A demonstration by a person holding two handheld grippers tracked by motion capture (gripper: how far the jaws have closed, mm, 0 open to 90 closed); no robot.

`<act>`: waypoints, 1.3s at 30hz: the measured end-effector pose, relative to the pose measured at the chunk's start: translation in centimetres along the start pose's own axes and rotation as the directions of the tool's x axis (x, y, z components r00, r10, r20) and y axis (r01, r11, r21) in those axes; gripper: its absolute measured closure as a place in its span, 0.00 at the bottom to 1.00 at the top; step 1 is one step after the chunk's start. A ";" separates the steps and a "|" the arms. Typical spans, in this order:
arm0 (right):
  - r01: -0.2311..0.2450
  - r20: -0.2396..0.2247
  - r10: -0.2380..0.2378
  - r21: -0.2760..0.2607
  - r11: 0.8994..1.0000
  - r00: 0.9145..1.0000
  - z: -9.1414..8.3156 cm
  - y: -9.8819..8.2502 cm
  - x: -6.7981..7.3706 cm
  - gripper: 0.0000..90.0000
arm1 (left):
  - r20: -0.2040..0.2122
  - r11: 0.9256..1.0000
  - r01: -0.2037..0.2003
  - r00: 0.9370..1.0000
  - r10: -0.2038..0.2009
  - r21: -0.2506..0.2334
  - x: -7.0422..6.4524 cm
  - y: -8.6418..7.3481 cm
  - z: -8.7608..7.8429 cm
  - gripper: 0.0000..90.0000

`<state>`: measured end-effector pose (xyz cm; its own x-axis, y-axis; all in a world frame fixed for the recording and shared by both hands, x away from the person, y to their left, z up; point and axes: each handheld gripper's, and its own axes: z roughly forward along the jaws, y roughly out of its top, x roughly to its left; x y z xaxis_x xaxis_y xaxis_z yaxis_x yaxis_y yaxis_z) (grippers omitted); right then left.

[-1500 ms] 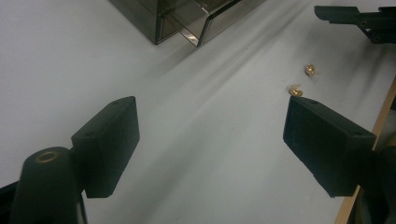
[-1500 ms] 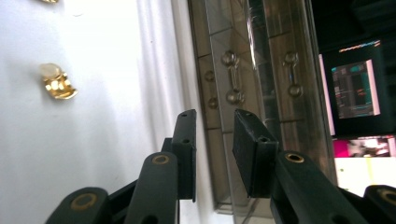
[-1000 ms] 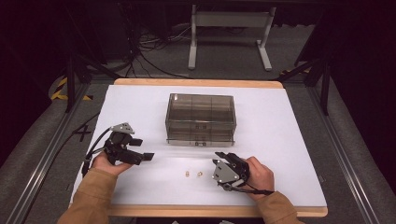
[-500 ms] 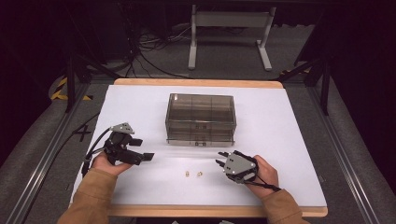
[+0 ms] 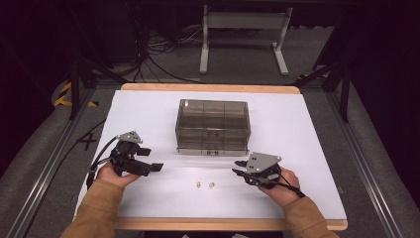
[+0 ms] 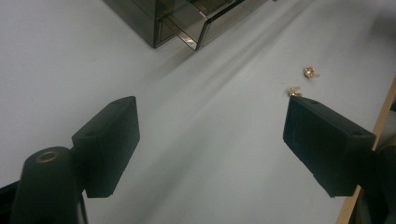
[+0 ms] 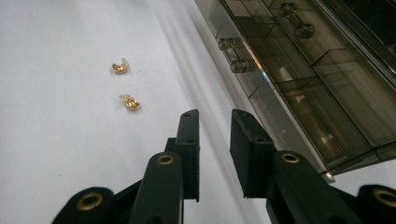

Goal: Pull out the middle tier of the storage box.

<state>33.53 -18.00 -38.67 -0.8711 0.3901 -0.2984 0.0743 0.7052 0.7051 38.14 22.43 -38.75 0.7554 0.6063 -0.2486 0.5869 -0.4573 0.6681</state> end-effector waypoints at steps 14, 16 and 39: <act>-0.011 -0.100 0.016 0.052 0.999 0.995 -1.1 1.9 -2.3 0.80 | -0.011 1.000 0.012 1.000 -0.012 -0.002 0.0 -0.7 -0.6 0.21; -0.009 -0.104 0.014 0.053 0.999 0.994 -1.2 2.1 -2.6 0.80 | -0.013 1.000 0.013 1.000 -0.013 0.000 0.0 -0.8 -0.6 0.21; -0.008 -0.207 0.034 0.128 0.992 0.978 -0.5 4.5 -6.2 0.79 | -0.012 1.000 0.019 1.000 -0.019 -0.004 0.1 -0.9 -0.7 0.21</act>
<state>39.03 -17.52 -33.34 -0.9496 0.2830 -0.1347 0.1422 0.7720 0.6195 37.46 23.38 -38.89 0.7403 0.6228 -0.2531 0.6001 -0.4425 0.6664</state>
